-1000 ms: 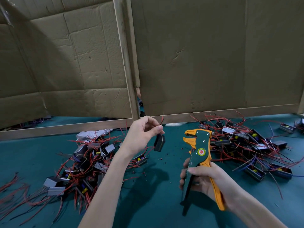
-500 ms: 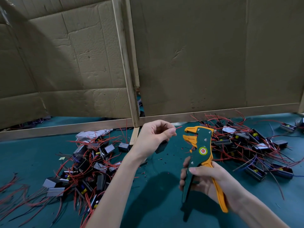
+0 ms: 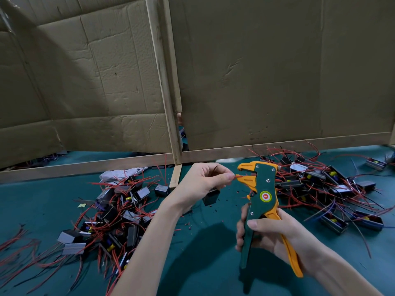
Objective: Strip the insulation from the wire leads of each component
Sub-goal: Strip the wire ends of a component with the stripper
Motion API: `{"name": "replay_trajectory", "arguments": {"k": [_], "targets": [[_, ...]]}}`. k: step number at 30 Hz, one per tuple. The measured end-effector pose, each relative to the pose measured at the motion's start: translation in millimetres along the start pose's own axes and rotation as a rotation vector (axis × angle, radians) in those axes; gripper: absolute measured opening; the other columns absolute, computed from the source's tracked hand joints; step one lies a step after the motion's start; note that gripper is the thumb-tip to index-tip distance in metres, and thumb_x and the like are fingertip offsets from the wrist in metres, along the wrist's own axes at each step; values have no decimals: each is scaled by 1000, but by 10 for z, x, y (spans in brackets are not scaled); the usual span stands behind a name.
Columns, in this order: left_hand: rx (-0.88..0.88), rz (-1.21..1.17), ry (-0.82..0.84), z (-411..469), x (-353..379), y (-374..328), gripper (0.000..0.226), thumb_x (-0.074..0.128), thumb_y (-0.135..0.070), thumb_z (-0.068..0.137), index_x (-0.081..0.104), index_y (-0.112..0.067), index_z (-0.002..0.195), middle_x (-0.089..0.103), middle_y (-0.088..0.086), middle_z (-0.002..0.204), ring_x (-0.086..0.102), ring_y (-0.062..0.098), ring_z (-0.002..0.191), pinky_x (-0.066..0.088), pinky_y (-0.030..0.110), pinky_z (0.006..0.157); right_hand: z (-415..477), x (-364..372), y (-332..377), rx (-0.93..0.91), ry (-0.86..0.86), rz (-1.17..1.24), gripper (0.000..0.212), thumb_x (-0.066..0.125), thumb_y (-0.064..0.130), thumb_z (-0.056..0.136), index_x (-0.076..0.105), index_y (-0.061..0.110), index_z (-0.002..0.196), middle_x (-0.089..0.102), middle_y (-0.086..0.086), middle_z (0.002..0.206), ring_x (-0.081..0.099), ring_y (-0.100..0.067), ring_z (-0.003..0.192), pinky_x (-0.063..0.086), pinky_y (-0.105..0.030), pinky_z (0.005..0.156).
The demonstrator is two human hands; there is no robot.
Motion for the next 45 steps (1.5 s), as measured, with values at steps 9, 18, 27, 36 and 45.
{"name": "replay_trajectory", "arguments": {"k": [9, 18, 27, 36, 45], "targets": [[-30, -28, -7, 1, -2, -4, 14, 60, -10, 91, 64, -12, 77, 58, -12, 55, 49, 4, 59, 43, 12, 61, -31, -57, 45, 14, 12, -51, 21, 69, -2, 71, 62, -2, 91, 59, -33, 83, 60, -41, 72, 53, -48, 70], [-15, 11, 69, -35, -45, -33, 17, 61, -8, 90, 67, -14, 75, 59, -7, 62, 49, 4, 58, 42, 14, 61, -42, -77, 35, 55, 55, -148, 24, 77, 6, 69, 64, 1, 89, 60, -31, 84, 61, -42, 78, 53, -49, 72], [-1, 8, 103, -22, -118, 35, 12, 61, -8, 89, 66, -11, 79, 60, -10, 60, 50, 1, 56, 40, 10, 57, -33, 4, -114, 74, -139, -195, 33, 86, 27, 55, 63, 6, 67, 52, -21, 60, 53, -30, 48, 50, -37, 51], [-31, -1, 139, 26, 58, 432, 15, 51, -6, 94, 64, -1, 92, 68, 5, 86, 62, 8, 80, 48, 22, 82, 7, -89, -94, 66, -324, 10, 17, 69, 17, 67, 58, 4, 70, 53, -17, 60, 54, -28, 48, 51, -34, 46], [55, -11, -97, 78, -92, 203, 18, 55, -10, 94, 67, -17, 84, 71, -12, 80, 58, 5, 69, 48, 16, 74, 16, -139, 14, 31, -155, -27, 30, 77, 8, 62, 64, -2, 87, 61, -26, 80, 63, -38, 71, 56, -46, 68]]}}
Point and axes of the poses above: each hand's wrist, its own z-axis towards the middle knuckle, its own x-axis out of the palm, y = z × x, the point moved 5 cm from there along z, towards the middle knuckle
